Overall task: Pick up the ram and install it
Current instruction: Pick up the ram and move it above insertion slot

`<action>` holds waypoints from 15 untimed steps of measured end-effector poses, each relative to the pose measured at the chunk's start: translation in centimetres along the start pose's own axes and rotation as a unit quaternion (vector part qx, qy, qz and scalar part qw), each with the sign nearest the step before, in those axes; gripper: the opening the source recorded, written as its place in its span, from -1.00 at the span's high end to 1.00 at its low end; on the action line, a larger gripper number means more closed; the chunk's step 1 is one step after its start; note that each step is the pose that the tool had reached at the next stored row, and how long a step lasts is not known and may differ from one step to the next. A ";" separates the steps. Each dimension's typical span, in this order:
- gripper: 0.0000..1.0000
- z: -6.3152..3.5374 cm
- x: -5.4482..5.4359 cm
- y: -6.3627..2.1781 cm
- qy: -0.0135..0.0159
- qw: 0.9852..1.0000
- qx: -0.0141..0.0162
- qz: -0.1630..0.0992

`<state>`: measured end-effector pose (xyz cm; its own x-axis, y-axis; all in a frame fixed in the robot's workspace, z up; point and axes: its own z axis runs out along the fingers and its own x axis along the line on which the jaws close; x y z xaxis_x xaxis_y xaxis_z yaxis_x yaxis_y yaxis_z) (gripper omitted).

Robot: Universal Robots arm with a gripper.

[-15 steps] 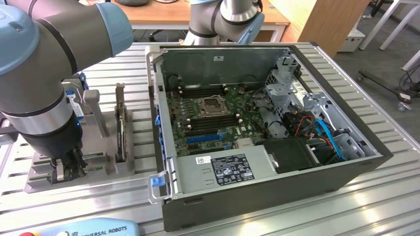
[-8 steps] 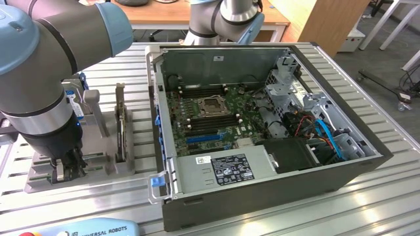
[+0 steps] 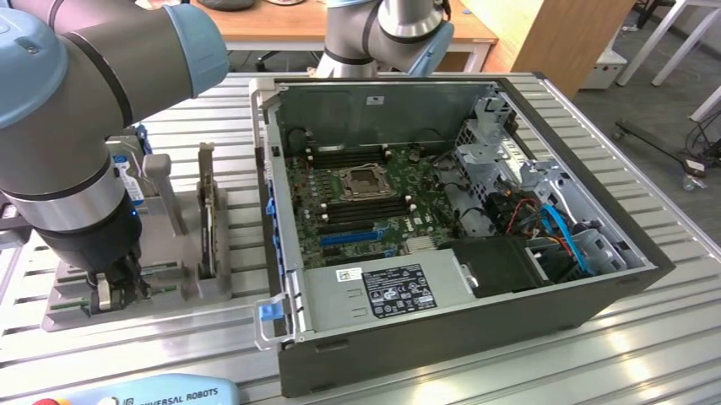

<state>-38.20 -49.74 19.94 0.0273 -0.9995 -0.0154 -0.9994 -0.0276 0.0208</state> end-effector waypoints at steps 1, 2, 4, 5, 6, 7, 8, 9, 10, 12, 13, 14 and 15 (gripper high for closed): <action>0.76 0.00 0.0 0.00 0.000 1.000 0.000 0.000; 0.76 0.00 0.0 0.00 0.000 1.000 0.000 0.000; 0.76 0.00 0.0 0.00 0.000 1.000 0.000 0.000; 0.76 0.00 0.0 0.00 0.000 1.000 0.000 0.000; 0.76 0.00 0.0 0.00 0.000 1.000 0.000 0.000; 0.76 0.00 0.0 0.00 0.000 1.000 0.000 0.000; 0.76 0.00 0.0 0.00 0.000 1.000 0.000 0.000; 0.76 0.00 0.0 0.00 0.000 1.000 0.000 0.000; 0.76 0.00 0.0 0.00 0.000 1.000 0.000 0.000; 0.76 0.00 0.0 0.00 0.000 1.000 0.000 0.000; 0.76 -0.01 0.0 0.00 0.000 1.000 0.000 0.000; 0.76 -0.05 0.0 0.00 0.000 1.000 0.000 0.000; 0.76 -0.12 0.0 0.00 0.000 1.000 0.000 0.000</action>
<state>-38.20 -49.74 20.06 0.0273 -0.9995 -0.0153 -0.9994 -0.0276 0.0209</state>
